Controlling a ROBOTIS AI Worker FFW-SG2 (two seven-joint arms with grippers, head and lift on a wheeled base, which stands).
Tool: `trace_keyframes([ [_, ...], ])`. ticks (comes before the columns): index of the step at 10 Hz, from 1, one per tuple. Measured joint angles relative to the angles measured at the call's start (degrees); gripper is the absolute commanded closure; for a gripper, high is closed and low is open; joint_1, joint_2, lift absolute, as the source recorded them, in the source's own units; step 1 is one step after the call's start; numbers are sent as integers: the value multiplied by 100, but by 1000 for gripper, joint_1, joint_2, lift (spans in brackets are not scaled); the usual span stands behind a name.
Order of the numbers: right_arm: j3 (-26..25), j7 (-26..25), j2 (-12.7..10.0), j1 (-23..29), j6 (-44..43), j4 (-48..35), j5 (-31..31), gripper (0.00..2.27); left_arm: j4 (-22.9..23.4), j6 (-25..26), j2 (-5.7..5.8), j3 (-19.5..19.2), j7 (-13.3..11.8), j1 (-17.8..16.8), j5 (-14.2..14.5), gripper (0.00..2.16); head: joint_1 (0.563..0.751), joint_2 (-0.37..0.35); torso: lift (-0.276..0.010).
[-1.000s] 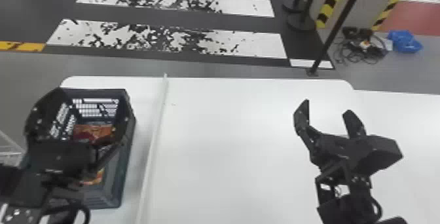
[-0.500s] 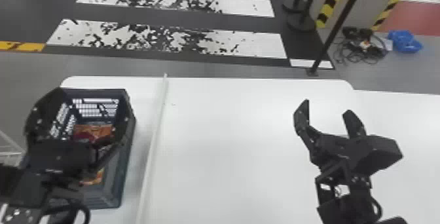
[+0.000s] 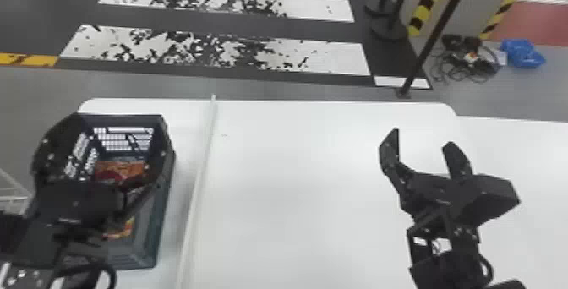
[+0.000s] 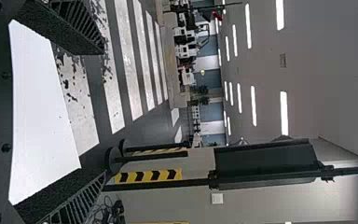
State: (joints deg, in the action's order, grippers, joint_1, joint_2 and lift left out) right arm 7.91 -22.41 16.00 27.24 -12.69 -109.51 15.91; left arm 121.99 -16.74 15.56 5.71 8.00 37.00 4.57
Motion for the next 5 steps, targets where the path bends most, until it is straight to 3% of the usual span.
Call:
trace_keyframes([
  [5, 0, 0, 0, 0, 0, 0, 0, -2, 0, 0, 0, 0, 0, 0, 0, -1, 695, -96, -29],
])
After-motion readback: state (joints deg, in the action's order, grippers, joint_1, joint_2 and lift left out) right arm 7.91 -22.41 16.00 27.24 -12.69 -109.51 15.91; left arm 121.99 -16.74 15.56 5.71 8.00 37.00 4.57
